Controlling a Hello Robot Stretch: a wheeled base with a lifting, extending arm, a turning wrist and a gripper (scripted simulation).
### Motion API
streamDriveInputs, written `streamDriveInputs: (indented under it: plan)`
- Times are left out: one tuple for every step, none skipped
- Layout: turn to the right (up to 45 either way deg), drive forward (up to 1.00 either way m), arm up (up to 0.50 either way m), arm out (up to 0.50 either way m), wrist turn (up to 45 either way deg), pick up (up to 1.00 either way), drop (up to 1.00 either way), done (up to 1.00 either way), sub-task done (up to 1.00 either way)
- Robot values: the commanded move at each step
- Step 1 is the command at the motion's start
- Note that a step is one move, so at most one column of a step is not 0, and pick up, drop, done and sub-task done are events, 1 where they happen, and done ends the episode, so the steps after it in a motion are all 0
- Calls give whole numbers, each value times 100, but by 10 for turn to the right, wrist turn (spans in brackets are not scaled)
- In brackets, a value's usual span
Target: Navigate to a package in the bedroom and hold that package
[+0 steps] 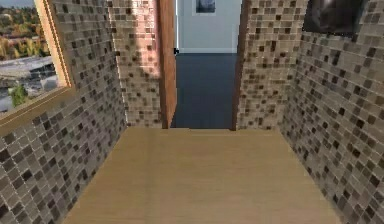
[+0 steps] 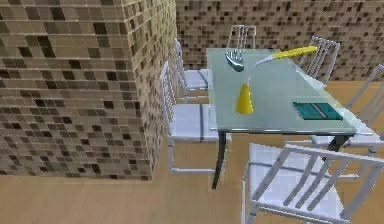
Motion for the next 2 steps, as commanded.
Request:
streamDriveInputs:
  plan:
    - [0, 100, 0, 0, 0, 0, 0, 0, 0]
    - [0, 100, 0, 0, 0, 0, 0, 0, 0]
